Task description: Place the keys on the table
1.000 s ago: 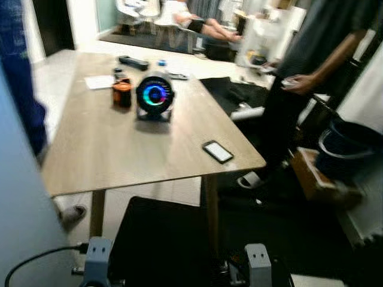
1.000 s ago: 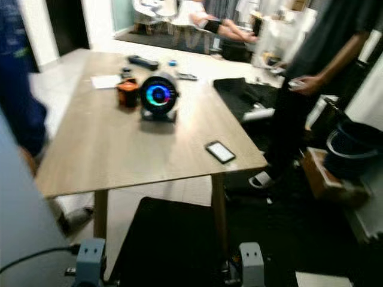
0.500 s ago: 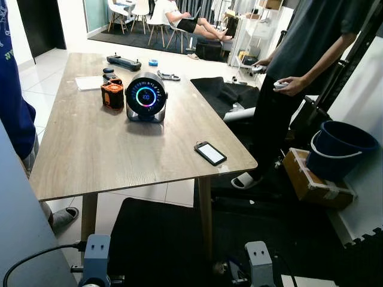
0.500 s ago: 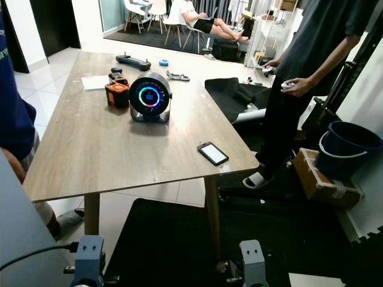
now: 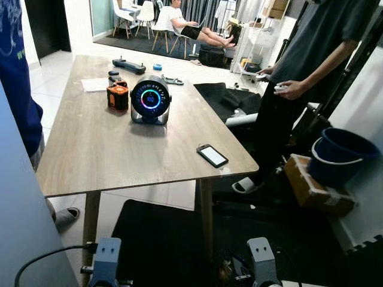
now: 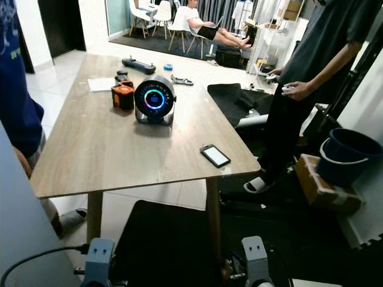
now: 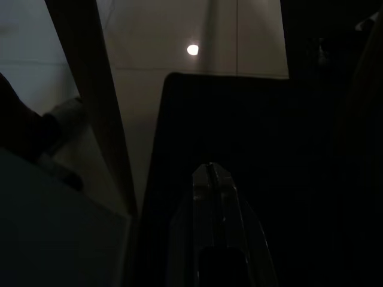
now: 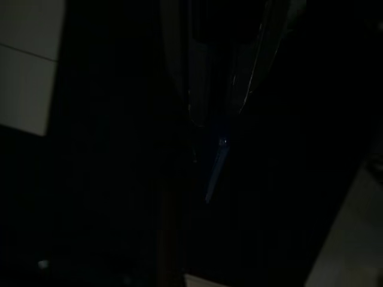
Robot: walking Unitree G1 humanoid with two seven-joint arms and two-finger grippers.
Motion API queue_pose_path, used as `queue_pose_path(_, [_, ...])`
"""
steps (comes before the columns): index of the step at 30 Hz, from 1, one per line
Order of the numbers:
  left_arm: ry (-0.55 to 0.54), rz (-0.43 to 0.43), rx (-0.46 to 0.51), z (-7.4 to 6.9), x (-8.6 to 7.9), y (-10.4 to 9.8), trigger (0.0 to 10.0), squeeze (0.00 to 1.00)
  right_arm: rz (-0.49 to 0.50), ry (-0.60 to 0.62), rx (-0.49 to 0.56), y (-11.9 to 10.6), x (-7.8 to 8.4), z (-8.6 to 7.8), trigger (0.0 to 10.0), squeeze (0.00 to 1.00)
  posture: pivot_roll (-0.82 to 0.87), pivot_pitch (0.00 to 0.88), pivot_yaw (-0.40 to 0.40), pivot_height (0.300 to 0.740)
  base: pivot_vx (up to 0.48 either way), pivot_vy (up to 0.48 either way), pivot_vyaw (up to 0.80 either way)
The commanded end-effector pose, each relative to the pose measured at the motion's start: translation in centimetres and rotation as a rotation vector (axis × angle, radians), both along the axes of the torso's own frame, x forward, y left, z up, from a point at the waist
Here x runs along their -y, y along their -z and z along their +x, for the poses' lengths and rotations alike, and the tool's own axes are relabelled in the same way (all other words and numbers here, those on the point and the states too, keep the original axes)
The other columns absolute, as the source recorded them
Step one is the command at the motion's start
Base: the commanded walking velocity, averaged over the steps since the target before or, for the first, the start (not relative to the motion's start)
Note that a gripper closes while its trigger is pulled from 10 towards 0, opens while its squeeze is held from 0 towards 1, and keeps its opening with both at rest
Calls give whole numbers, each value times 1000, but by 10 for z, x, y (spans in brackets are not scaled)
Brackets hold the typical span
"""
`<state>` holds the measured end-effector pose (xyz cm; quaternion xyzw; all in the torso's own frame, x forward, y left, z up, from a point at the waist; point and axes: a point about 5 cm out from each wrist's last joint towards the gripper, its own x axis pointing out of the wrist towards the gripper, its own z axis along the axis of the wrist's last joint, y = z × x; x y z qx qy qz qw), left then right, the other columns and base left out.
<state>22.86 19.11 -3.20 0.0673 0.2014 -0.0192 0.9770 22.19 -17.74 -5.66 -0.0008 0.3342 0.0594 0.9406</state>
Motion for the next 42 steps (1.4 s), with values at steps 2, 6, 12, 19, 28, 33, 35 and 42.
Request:
queue_pose_path(2, [69, 18, -16, 4, 1, -1, 10000, 0, 19, 72, -2, 5, 2, -9, 10000, 0, 111, 5, -22, 740, 0, 0, 0])
queue_pose_path(6, [109, 32, -21, 9, -1, -4, 10000, 0, 40, 131, -7, 9, 1, -17, 10000, 0, 108, 0, 16, 740, 0, 0, 0])
queue_pose_path(12, [100, 8, -23, 14, -1, -6, 10000, 0, 32, 165, -13, 12, 6, -23, 10000, 0, 83, 4, 31, 740, 0, 0, 0])
queue_pose_path(19, [96, -7, -19, 12, 2, -5, 10000, 0, 20, 178, -1, 10, 11, -21, 10000, 0, 71, 9, 21, 740, 0, 0, 0])
queue_pose_path(28, [106, -22, -17, 8, 11, -2, 10000, 0, -3, 171, -3, 8, 19, -21, 10000, 0, 60, 14, 2, 740, 0, 0, 0])
queue_pose_path(33, [116, -22, -14, 7, 13, -1, 10000, 0, -5, 167, 0, 7, 20, -19, 10000, 0, 62, 13, -5, 740, 0, 0, 0])
queue_pose_path(35, [118, -22, -11, 6, 13, -1, 10000, 0, -5, 159, 3, 6, 19, -17, 10000, 0, 63, 14, -8, 740, 0, 0, 0])
queue_pose_path(42, [124, -15, -8, 5, 12, -1, 10000, 0, -3, 152, 4, 6, 17, -16, 10000, 0, 78, 17, -18, 740, 0, 0, 0])
